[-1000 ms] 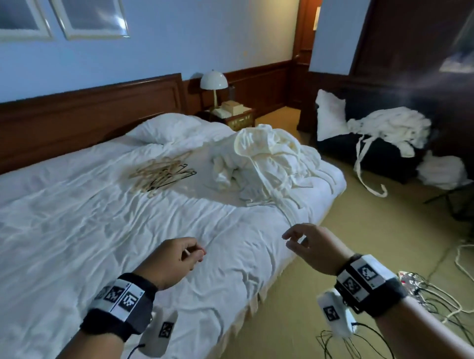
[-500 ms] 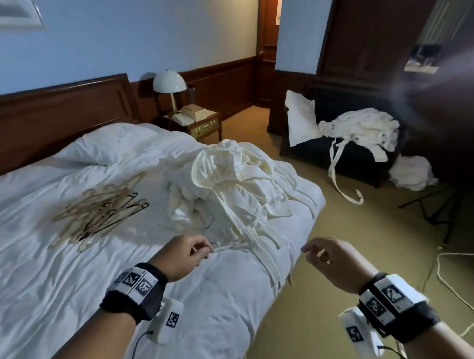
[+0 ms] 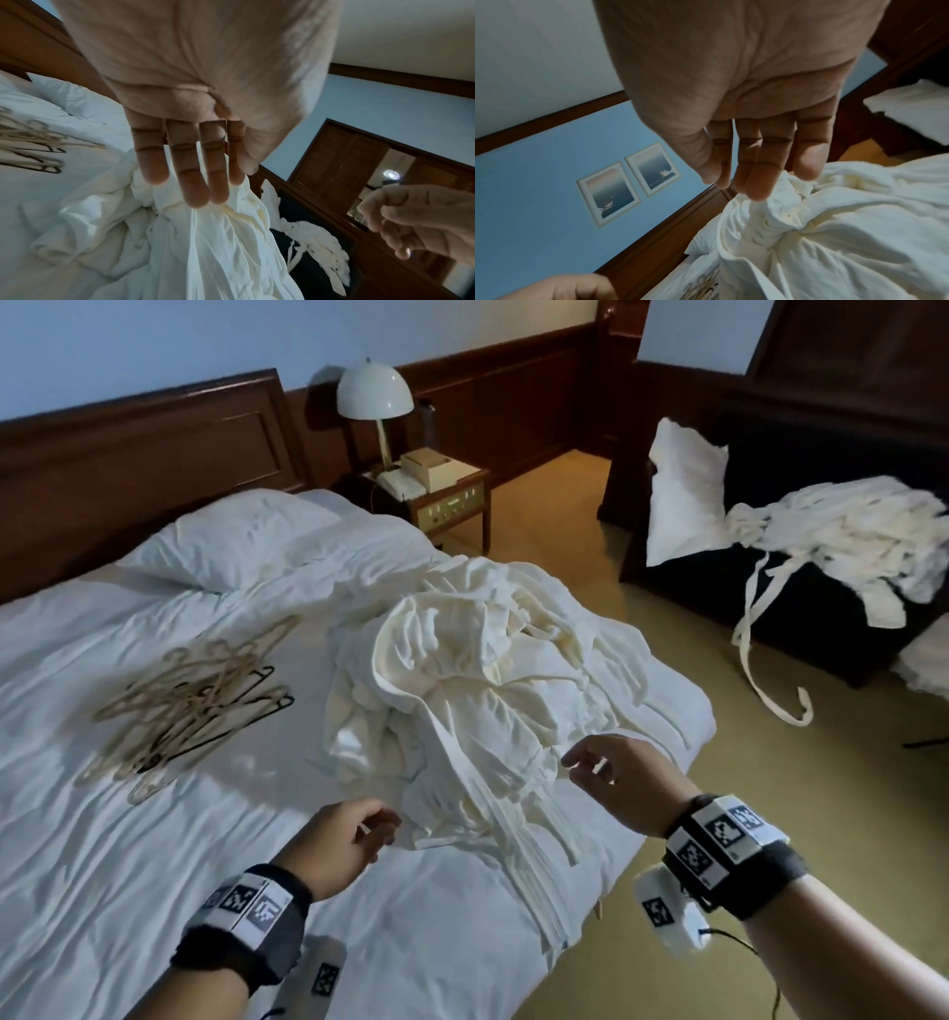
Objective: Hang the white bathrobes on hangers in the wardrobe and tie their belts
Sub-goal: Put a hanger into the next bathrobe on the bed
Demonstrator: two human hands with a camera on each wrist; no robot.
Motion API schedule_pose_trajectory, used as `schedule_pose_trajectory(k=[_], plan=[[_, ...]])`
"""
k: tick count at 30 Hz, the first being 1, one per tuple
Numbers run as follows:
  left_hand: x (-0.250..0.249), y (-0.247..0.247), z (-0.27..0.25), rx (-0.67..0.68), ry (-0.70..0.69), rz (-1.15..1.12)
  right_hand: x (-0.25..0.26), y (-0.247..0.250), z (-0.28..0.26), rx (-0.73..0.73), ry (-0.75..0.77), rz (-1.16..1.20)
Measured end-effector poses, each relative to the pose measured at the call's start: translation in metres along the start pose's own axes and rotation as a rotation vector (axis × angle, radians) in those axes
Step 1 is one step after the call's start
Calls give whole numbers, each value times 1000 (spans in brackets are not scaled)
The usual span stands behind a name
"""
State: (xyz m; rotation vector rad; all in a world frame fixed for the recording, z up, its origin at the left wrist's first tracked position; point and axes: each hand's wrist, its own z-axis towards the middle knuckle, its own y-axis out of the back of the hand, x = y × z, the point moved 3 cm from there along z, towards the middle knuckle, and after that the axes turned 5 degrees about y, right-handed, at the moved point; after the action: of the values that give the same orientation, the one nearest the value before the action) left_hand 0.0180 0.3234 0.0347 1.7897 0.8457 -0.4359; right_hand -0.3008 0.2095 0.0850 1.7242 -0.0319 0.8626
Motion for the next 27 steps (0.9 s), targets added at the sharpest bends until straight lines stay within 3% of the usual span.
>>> schedule_pose_trajectory(k=[8,15,18,22,25,27], plan=[[-11,46,60,-130,100,-44,-2,-13,130,187,88,60],[-14,70,121,-341,263,-62,-38,0,293,226,207,-37],[-25,65,159,-296,322,-41,-62,-4,348,201,175,-38],[-43,62,218,-380,323,-4,-93,-7,411,158,148,-81],[-56,50,254,-380,324,-9,-116,-15,446,254,42,-122],[-63,42,271,-329,314,44,-121,-25,463,320,65,-117]])
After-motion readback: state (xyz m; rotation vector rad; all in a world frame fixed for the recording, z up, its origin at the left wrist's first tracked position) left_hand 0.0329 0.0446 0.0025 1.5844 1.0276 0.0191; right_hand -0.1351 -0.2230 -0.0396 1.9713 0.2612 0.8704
